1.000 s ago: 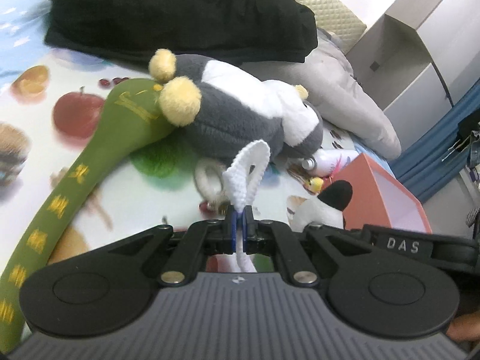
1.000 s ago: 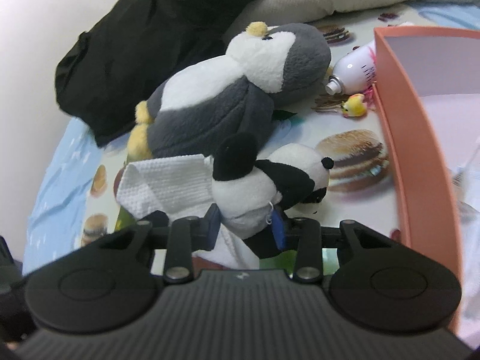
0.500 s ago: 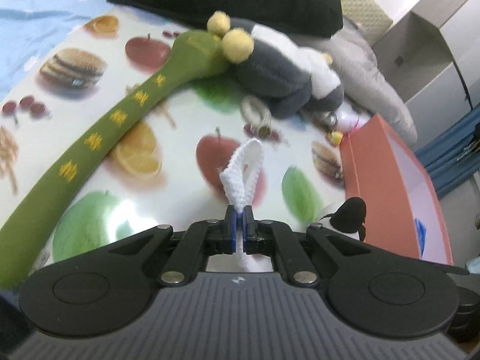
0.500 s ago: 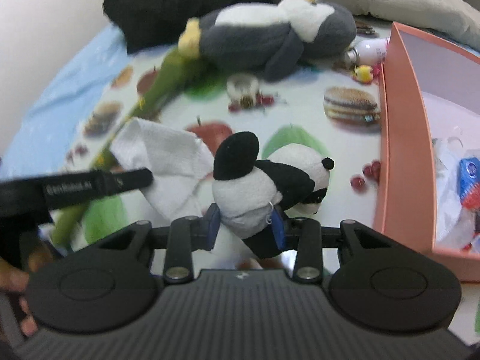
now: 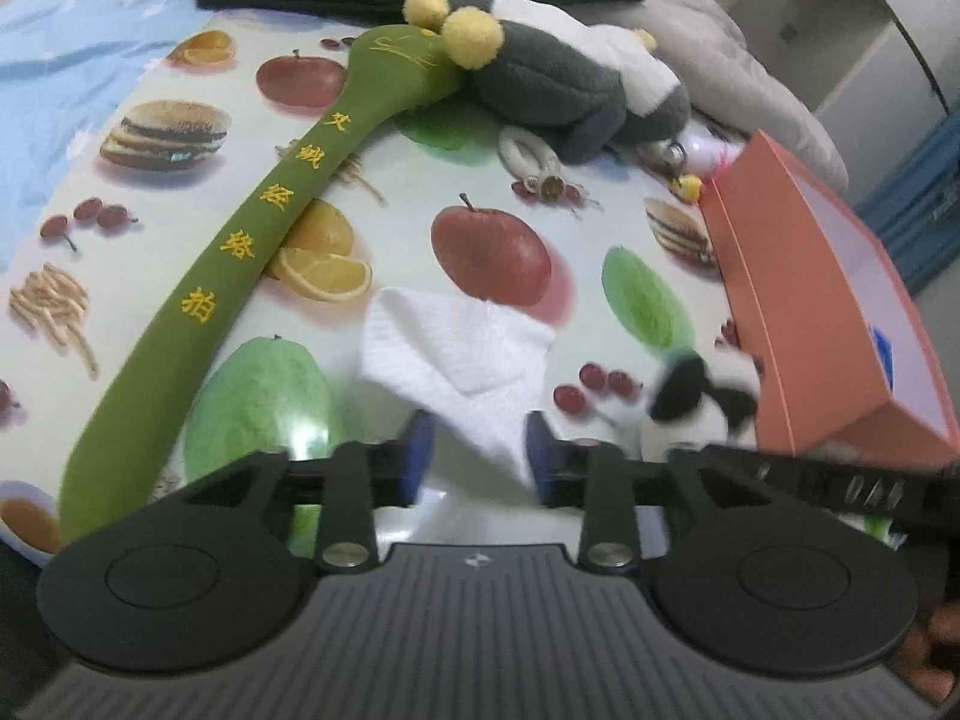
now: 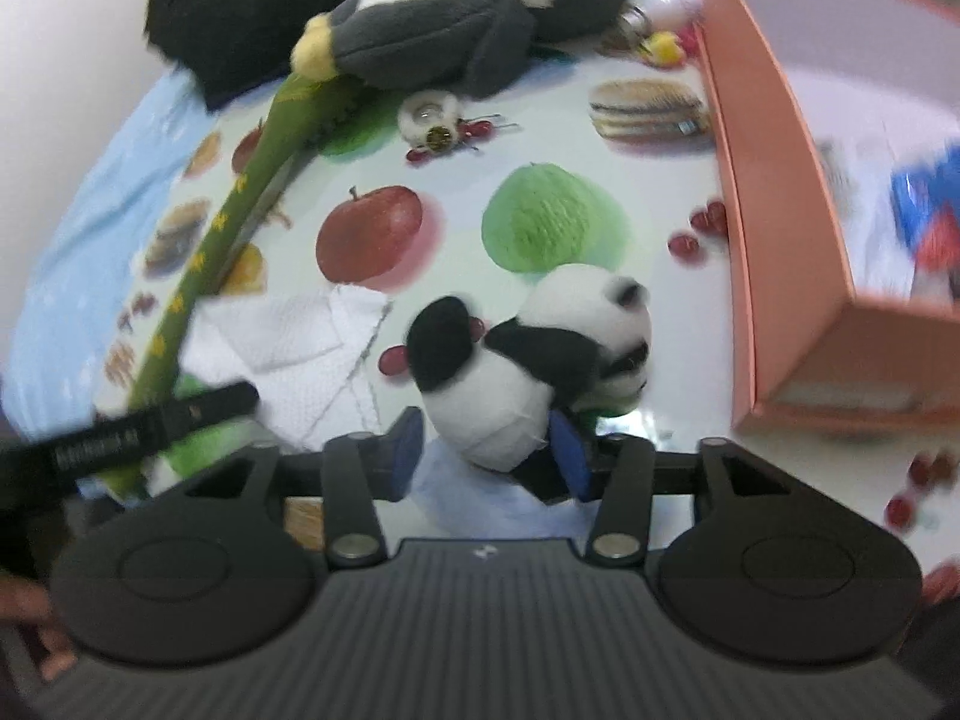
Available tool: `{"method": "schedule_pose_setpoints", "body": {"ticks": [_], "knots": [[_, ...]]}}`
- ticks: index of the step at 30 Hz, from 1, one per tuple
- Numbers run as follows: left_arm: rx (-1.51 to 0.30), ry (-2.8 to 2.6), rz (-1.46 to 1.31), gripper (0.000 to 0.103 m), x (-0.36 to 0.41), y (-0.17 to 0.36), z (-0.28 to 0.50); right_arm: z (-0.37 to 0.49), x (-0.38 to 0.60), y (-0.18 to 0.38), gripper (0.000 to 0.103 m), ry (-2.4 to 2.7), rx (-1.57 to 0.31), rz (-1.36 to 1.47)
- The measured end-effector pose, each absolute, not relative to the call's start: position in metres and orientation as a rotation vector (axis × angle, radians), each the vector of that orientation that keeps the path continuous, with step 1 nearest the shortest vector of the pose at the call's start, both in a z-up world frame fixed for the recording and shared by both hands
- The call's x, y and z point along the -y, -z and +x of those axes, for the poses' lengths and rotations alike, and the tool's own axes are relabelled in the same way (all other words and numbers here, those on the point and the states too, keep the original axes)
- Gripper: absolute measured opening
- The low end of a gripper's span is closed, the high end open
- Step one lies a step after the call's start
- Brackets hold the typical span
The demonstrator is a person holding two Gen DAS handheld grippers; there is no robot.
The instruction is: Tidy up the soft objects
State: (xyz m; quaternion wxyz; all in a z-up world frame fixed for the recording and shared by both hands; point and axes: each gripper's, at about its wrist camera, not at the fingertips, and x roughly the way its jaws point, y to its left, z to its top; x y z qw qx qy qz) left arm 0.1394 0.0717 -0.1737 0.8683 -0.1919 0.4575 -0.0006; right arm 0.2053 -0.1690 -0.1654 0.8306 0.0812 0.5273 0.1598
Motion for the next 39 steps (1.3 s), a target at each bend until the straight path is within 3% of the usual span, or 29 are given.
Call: {"method": "schedule_pose_setpoints", "body": {"ticks": [1,8,14,16,24,32,39], "knots": [[-0.958,0.002,-0.381,0.052,-0.071,0.173,0.137,0.204,0.171,0.166,0.07,-0.328,-1.119,0.209],[-0.929,0.036,-0.244,0.055,-0.066,0.162,0.13,0.195,0.188,0.162,0.07,-0.281,-1.076,0.458],[-0.898,0.082,-0.151,0.069,-0.057,0.165,0.145,0.204,0.183,0.167,0.07,-0.228,-1.025,0.49],[-0.885,0.094,-0.103,0.079,-0.053,0.167,0.152,0.209,0.182,0.173,0.07,-0.215,-1.032,0.512],[-0.907,0.159,0.007,0.08,-0.042,0.191,0.176,0.227,0.172,0.194,0.07,-0.227,-1.066,0.585],[-0.932,0.159,0.068,0.083,-0.037,0.207,0.185,0.234,0.164,0.208,0.051,-0.239,-1.115,0.55],[-0.943,0.167,0.1,0.083,-0.034,0.212,0.19,0.23,0.165,0.198,0.049,-0.251,-1.112,0.455]]}}
